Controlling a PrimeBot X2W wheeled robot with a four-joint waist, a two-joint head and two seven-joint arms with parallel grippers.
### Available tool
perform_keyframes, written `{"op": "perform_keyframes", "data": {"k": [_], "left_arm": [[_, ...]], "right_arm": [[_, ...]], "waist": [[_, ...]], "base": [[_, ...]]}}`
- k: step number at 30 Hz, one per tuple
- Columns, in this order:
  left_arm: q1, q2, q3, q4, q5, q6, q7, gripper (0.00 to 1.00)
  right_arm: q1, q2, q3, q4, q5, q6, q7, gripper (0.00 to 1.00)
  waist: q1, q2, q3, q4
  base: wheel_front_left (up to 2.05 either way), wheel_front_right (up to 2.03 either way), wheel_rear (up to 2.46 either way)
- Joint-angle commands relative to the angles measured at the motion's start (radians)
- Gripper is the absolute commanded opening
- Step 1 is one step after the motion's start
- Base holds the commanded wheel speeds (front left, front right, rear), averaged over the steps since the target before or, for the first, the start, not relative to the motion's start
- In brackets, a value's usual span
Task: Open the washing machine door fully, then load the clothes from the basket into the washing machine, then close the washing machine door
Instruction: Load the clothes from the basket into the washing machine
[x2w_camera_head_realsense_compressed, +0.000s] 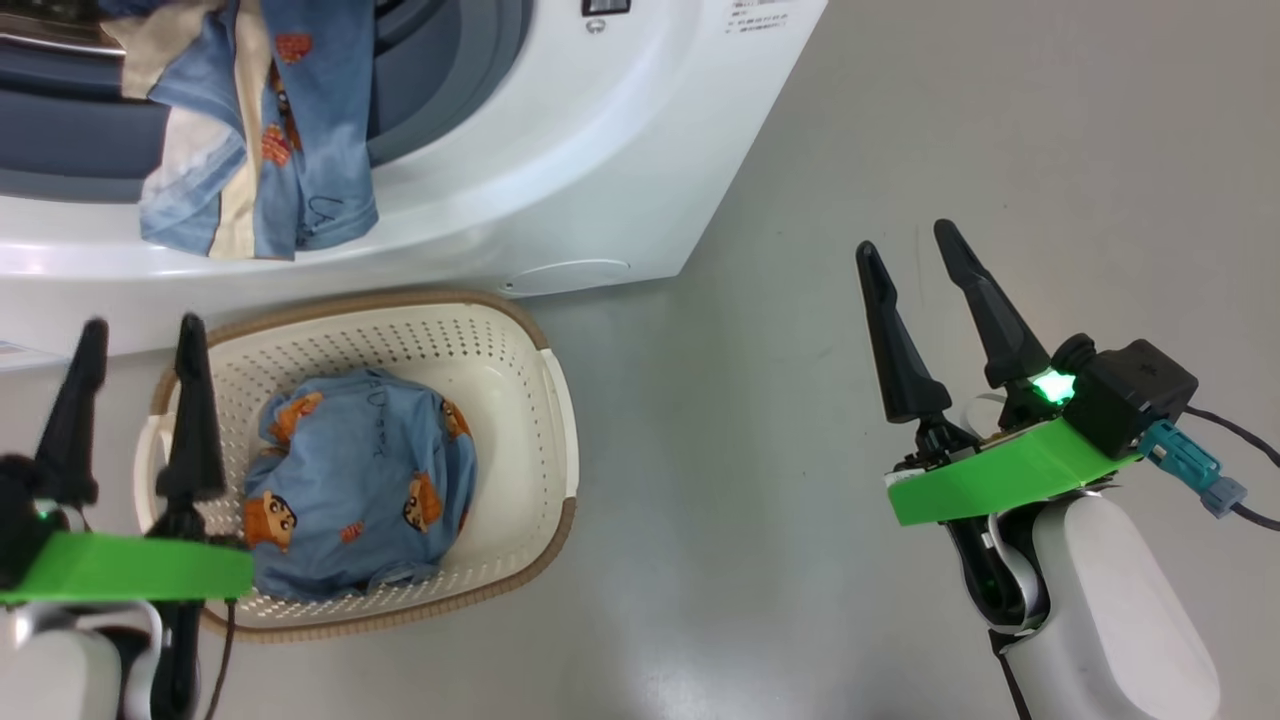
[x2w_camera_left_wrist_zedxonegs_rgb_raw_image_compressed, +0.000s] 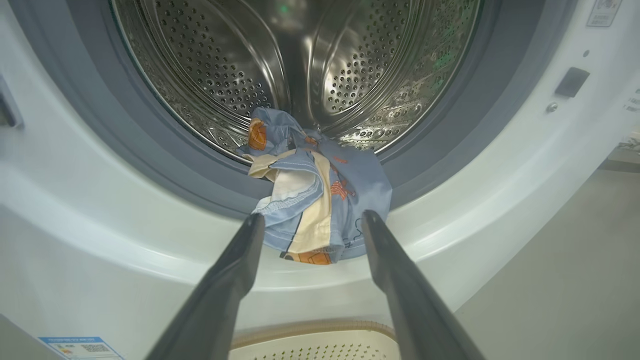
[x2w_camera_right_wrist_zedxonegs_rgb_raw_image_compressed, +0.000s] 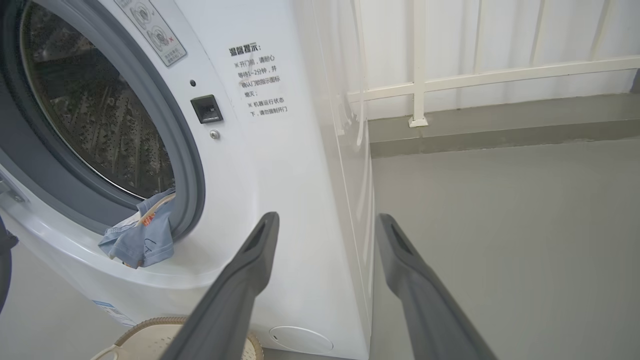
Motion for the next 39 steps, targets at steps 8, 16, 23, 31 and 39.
{"op": "perform_keyframes", "data": {"k": [8, 16, 23, 31, 39], "left_arm": [[0.024, -0.012, 0.057, -0.021, 0.032, -0.017, -0.005, 1.0], [-0.001, -0.006, 0.032, 0.065, -0.009, -0.025, -0.003, 1.0], [-0.127, 0.028, -0.071, 0.203, -0.043, -0.028, 0.055, 1.0], [-0.297, 0.039, -0.155, 0.365, -0.068, -0.028, 0.077, 1.0], [-0.464, 0.053, -0.197, 0.551, -0.083, -0.024, 0.104, 1.0]], "right_arm": [[0.041, -0.003, 0.017, -0.022, -0.012, 0.002, -0.005, 1.0], [0.042, -0.004, 0.025, -0.02, -0.01, 0.002, -0.005, 1.0], [0.039, -0.004, 0.027, -0.019, -0.01, 0.002, -0.005, 1.0], [0.031, -0.002, 0.041, -0.016, -0.005, 0.002, -0.005, 1.0], [0.027, 0.002, 0.035, -0.023, 0.0, 0.002, -0.005, 1.0]], "waist": [[0.0, -0.0001, -0.013, 0.007], [0.0, -0.0001, -0.015, 0.001], [0.0, -0.0001, -0.009, -0.005], [0.0, -0.0001, -0.001, -0.024], [0.0, -0.0001, 0.018, -0.048]], "base": [[0.0, 0.0, 0.0], [0.0, 0.0, 0.0], [0.0, 0.0, 0.0], [0.0, 0.0, 0.0], [0.0, 0.0, 0.0]]}}
